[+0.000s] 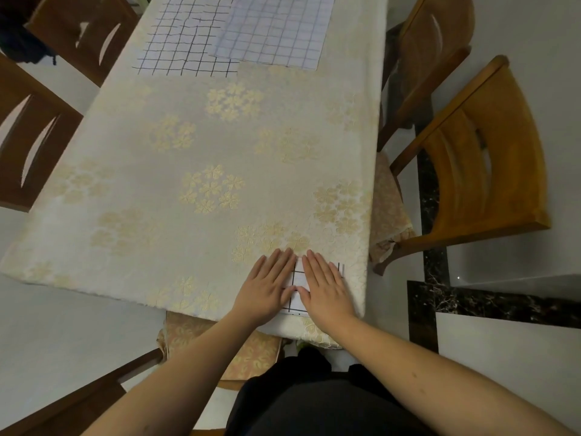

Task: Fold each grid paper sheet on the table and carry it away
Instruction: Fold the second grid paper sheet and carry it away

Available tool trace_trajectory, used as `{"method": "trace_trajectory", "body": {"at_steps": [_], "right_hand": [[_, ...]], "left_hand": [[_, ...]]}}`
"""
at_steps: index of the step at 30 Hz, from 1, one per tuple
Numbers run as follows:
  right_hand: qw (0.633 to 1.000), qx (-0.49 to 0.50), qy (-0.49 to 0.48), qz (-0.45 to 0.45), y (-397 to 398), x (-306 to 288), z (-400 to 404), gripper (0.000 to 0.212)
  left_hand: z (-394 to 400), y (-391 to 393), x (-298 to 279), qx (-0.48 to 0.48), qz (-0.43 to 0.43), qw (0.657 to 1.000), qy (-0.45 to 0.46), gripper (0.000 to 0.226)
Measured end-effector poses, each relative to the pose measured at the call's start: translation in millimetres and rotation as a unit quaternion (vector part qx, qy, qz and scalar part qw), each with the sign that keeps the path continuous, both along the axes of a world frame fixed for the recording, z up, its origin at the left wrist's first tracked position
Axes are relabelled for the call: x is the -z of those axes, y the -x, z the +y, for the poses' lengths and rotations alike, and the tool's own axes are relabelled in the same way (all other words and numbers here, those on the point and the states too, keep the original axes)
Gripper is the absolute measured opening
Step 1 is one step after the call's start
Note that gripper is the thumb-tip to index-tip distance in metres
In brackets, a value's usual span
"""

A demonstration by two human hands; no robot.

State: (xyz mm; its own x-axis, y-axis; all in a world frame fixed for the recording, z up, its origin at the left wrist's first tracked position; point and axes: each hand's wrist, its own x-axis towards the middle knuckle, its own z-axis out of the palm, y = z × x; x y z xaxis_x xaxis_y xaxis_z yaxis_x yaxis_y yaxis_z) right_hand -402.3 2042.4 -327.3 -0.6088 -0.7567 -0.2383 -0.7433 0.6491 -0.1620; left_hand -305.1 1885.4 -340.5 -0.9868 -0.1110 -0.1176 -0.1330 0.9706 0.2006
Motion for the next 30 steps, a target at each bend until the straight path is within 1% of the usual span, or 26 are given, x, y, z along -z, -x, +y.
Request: {"method": "trace_trajectory", "body": {"at_steps": [4,10,15,21,23,25,28,30], "right_hand": [[1.0,-0.012,-0.018,-0.011,4,-1,6,0.069],[1.0,-0.008,-0.021,-0.017,12,-1,16,0.071],[0.999,-0.015,-0.024,-0.018,13,0,16,0.071],[0.997,-0.06,-0.035,-0.044,25,2,20,0.074],[0.996,-0.07,-0.019,-0.055,30,-4,24,0.073],[0.997,-0.06,0.004,-0.05,30,-14,28,0.071],[0.997,-0.043,0.021,-0.065,24,-29,32,0.07],[0.995,-0.032,0.036,-0.087,19,-38,36,0.069]], "left_hand": [[-5,-1,0,-0.018,-0.021,1.0,-0.007,0.064],[-11,-5,1,-0.028,-0.044,0.999,-0.004,0.073],[-13,-4,0,-0.024,-0.052,0.998,-0.012,0.074],[-15,3,-11,-0.028,-0.103,0.994,-0.022,0.076],[-14,8,-24,-0.055,-0.083,0.993,-0.065,0.08],[-8,11,-39,-0.103,-0.018,0.988,-0.111,0.079],[8,5,-53,-0.139,0.043,0.983,-0.113,0.073],[23,-5,-58,-0.153,0.043,0.983,-0.097,0.069]]}}
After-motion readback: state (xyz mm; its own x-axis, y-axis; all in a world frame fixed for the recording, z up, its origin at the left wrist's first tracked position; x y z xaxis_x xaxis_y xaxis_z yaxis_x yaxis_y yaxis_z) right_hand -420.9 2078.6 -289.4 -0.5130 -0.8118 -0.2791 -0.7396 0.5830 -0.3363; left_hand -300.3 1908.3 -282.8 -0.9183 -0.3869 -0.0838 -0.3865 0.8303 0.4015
